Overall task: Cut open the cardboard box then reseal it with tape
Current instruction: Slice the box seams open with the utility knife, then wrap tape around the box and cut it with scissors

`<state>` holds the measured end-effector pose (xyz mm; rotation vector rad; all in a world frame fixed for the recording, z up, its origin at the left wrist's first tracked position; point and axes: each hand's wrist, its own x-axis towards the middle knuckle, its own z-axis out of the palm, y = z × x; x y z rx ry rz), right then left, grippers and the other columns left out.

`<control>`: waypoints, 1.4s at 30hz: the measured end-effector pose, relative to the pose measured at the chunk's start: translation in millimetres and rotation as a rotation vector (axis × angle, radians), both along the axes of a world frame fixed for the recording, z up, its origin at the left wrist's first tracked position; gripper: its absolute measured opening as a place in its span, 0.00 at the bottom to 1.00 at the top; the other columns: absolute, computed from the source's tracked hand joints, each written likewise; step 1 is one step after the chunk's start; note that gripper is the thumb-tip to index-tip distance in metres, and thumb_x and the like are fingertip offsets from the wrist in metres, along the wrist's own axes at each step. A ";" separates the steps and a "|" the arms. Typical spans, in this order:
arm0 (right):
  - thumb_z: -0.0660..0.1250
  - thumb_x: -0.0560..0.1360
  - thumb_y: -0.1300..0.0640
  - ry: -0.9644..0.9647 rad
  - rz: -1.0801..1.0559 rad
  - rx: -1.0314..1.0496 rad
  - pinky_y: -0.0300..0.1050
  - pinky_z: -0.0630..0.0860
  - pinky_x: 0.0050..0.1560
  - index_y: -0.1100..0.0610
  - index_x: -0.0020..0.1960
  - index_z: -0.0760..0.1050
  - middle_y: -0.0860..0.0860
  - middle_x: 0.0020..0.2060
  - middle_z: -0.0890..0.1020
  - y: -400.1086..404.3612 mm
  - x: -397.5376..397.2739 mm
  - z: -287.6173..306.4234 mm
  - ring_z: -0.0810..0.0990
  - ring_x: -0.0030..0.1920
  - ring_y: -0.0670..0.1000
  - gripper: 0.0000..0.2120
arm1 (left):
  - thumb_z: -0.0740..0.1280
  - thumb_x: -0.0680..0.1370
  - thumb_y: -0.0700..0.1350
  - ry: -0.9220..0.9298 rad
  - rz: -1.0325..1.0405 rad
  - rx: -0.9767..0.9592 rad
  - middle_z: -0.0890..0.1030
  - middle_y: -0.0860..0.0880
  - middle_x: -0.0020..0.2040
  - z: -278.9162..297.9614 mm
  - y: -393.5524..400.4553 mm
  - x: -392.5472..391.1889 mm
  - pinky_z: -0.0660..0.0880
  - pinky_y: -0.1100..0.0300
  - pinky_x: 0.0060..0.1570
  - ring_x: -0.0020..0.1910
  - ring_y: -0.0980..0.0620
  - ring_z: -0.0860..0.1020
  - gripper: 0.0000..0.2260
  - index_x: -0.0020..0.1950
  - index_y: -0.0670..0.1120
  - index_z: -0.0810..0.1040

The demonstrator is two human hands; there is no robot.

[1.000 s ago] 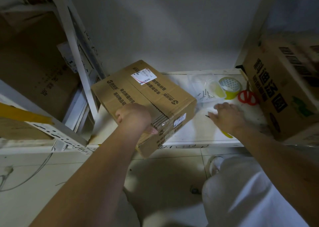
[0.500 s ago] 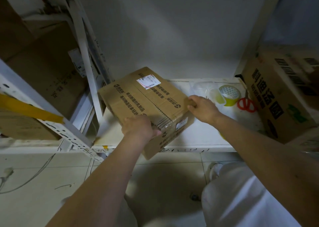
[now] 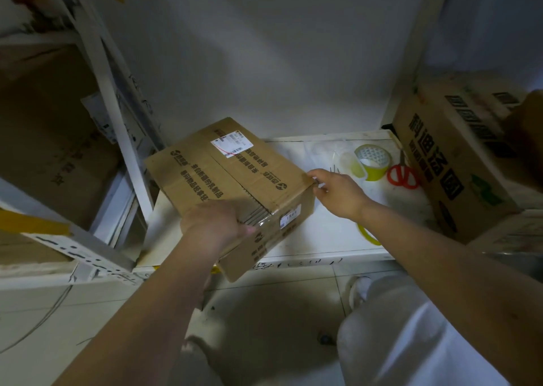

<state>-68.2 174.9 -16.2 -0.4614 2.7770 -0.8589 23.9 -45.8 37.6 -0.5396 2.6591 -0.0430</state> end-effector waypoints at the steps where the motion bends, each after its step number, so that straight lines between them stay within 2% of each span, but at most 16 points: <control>1: 0.58 0.79 0.59 -0.003 -0.006 -0.014 0.49 0.76 0.55 0.47 0.66 0.71 0.53 0.57 0.80 0.3 1.4 -0.4 0.78 0.55 0.55 0.18 | 0.66 0.69 0.70 -0.008 -0.005 0.006 0.73 0.49 0.45 1.1 0.1 -0.5 0.76 0.54 0.52 0.53 0.47 0.77 0.26 0.48 0.48 0.69; 4: 0.57 0.78 0.62 0.027 -0.032 -0.029 0.48 0.76 0.56 0.49 0.66 0.72 0.54 0.56 0.81 0.0 4.4 -0.1 0.79 0.56 0.55 0.20 | 0.68 0.69 0.69 -0.018 -0.015 0.048 0.74 0.49 0.45 2.0 -2.1 -2.3 0.77 0.54 0.53 0.53 0.47 0.78 0.26 0.48 0.48 0.69; 9: 0.58 0.77 0.64 0.101 -0.063 0.006 0.39 0.71 0.49 0.52 0.62 0.76 0.51 0.52 0.83 1.5 11.1 2.1 0.78 0.55 0.54 0.17 | 0.71 0.72 0.60 0.075 -0.035 0.160 0.76 0.49 0.46 5.8 -15.9 -5.6 0.75 0.57 0.48 0.48 0.49 0.76 0.22 0.56 0.44 0.76; 12: 0.60 0.76 0.64 0.112 -0.068 0.005 0.39 0.72 0.53 0.53 0.61 0.77 0.51 0.53 0.83 1.6 18.4 0.7 0.79 0.55 0.53 0.17 | 0.72 0.72 0.59 0.116 -0.049 0.223 0.80 0.48 0.48 9.2 -26.1 -8.5 0.73 0.59 0.43 0.45 0.50 0.77 0.20 0.53 0.44 0.79; 14: 0.60 0.76 0.64 0.115 -0.068 -0.010 0.41 0.74 0.57 0.52 0.60 0.78 0.51 0.53 0.83 0.5 19.8 -0.3 0.79 0.56 0.52 0.17 | 0.72 0.72 0.57 0.102 -0.055 0.240 0.81 0.46 0.50 12.0 -29.0 -10.7 0.74 0.58 0.45 0.47 0.49 0.77 0.20 0.54 0.43 0.79; 19: 0.60 0.76 0.63 0.113 -0.051 -0.004 0.42 0.75 0.56 0.52 0.59 0.79 0.50 0.51 0.84 -2.8 22.5 0.5 0.80 0.54 0.53 0.16 | 0.72 0.71 0.56 0.072 -0.023 0.246 0.80 0.47 0.51 14.3 -34.2 -13.1 0.77 0.55 0.52 0.49 0.48 0.77 0.21 0.56 0.44 0.79; 21: 0.61 0.76 0.63 0.117 -0.027 -0.008 0.44 0.75 0.57 0.53 0.59 0.79 0.51 0.51 0.84 -1.3 22.5 1.1 0.80 0.53 0.52 0.16 | 0.70 0.63 0.65 0.026 -0.007 0.213 0.79 0.45 0.53 10.4 -29.3 -17.3 0.75 0.47 0.58 0.53 0.45 0.77 0.31 0.58 0.45 0.78; 23: 0.61 0.77 0.63 0.107 -0.011 -0.026 0.44 0.75 0.57 0.52 0.59 0.79 0.51 0.50 0.84 3.4 19.7 2.5 0.81 0.53 0.52 0.15 | 0.65 0.56 0.73 -0.019 -0.003 0.134 0.76 0.42 0.62 4.6 -19.2 -25.9 0.70 0.39 0.63 0.63 0.39 0.73 0.43 0.63 0.47 0.75; 24: 0.61 0.77 0.62 0.112 -0.004 -0.024 0.45 0.75 0.56 0.52 0.59 0.79 0.52 0.50 0.84 3.4 18.7 3.9 0.81 0.53 0.52 0.15 | 0.65 0.60 0.73 -0.013 0.014 0.116 0.71 0.40 0.69 5.4 -11.2 -27.3 0.65 0.36 0.67 0.69 0.36 0.67 0.44 0.67 0.46 0.72; 26: 0.61 0.77 0.61 0.135 -0.051 -0.043 0.48 0.76 0.56 0.54 0.59 0.79 0.53 0.52 0.84 12.9 10.3 4.5 0.80 0.54 0.55 0.14 | 0.64 0.72 0.67 0.077 -0.002 0.107 0.58 0.40 0.77 10.9 15.8 -36.1 0.54 0.34 0.71 0.77 0.36 0.51 0.38 0.74 0.44 0.64; 28: 0.61 0.77 0.61 0.165 -0.146 -0.065 0.50 0.77 0.55 0.55 0.57 0.80 0.54 0.51 0.84 26.9 -0.8 4.4 0.80 0.53 0.56 0.13 | 0.61 0.78 0.61 0.250 -0.106 0.123 0.55 0.41 0.78 14.2 46.4 -49.3 0.49 0.35 0.73 0.78 0.39 0.45 0.30 0.73 0.43 0.66; 31: 0.59 0.77 0.60 0.174 -0.281 -0.032 0.49 0.77 0.49 0.55 0.52 0.79 0.56 0.46 0.84 55.5 -17.5 4.0 0.81 0.48 0.58 0.10 | 0.60 0.80 0.53 0.425 -0.263 0.219 0.62 0.41 0.75 9.4 85.3 -70.7 0.51 0.42 0.75 0.78 0.42 0.51 0.22 0.71 0.43 0.68; 34: 0.56 0.79 0.60 0.183 -0.379 0.122 0.46 0.73 0.40 0.58 0.48 0.77 0.56 0.41 0.81 86.2 -30.8 0.9 0.80 0.45 0.60 0.11 | 0.60 0.80 0.48 0.504 -0.444 0.296 0.70 0.41 0.71 3.5 121.6 -89.2 0.53 0.51 0.75 0.75 0.43 0.59 0.20 0.69 0.41 0.70; 38: 0.55 0.79 0.60 0.094 -0.505 0.259 0.48 0.75 0.47 0.59 0.53 0.75 0.59 0.48 0.81 116.0 -50.4 -10.2 0.80 0.52 0.61 0.10 | 0.59 0.80 0.44 0.500 -0.618 0.315 0.75 0.43 0.66 -10.6 160.4 -107.6 0.52 0.63 0.70 0.68 0.46 0.69 0.16 0.67 0.41 0.73; 40: 0.59 0.77 0.62 0.015 -0.548 0.298 0.47 0.75 0.47 0.61 0.54 0.75 0.59 0.50 0.81 128.1 -58.9 -18.3 0.80 0.53 0.60 0.09 | 0.59 0.80 0.43 0.454 -0.680 0.309 0.75 0.44 0.66 -22.4 180.0 -118.7 0.50 0.64 0.71 0.70 0.46 0.67 0.17 0.67 0.42 0.73; 42: 0.59 0.76 0.63 -0.028 -0.577 0.310 0.49 0.76 0.49 0.62 0.55 0.75 0.60 0.51 0.81 137.8 -65.6 -25.2 0.80 0.54 0.61 0.10 | 0.60 0.79 0.43 0.400 -0.732 0.302 0.75 0.44 0.66 -37.9 199.9 -133.7 0.54 0.59 0.73 0.72 0.46 0.65 0.16 0.66 0.43 0.75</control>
